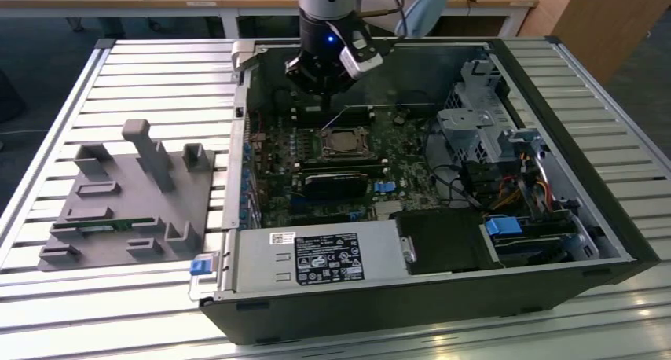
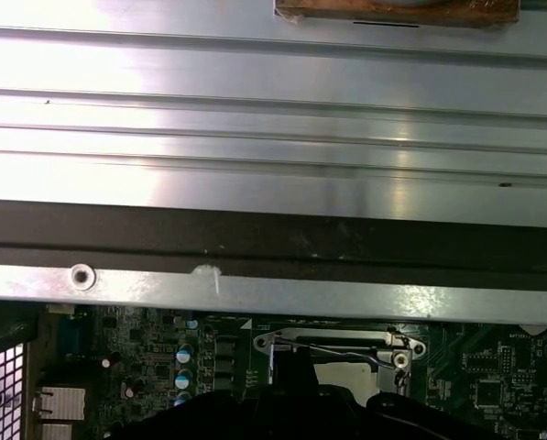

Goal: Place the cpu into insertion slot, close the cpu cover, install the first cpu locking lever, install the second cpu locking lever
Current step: 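Install the first cpu locking lever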

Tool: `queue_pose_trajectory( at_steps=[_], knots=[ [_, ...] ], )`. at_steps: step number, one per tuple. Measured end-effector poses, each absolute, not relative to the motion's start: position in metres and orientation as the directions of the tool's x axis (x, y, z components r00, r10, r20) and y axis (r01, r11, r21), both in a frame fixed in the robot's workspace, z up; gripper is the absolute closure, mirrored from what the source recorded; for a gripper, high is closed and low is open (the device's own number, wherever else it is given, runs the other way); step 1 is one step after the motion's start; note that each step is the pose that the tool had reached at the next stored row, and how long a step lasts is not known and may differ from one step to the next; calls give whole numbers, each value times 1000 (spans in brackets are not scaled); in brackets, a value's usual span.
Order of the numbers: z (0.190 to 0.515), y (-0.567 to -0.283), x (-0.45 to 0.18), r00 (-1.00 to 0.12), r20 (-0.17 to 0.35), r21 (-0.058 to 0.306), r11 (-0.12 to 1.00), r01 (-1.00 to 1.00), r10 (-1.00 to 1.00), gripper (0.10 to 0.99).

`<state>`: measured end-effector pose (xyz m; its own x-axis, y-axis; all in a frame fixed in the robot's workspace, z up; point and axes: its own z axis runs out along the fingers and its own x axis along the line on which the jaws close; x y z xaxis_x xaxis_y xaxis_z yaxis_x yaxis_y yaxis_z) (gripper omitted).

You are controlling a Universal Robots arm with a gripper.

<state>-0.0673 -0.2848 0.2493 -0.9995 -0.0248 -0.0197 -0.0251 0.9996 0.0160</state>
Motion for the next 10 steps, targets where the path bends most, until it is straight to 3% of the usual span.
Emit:
queue_pose_trajectory(
  at_steps=[10],
  knots=[
    [248,-285,-63,-999,-20,16,1000,-25,-25,976]
  ],
)
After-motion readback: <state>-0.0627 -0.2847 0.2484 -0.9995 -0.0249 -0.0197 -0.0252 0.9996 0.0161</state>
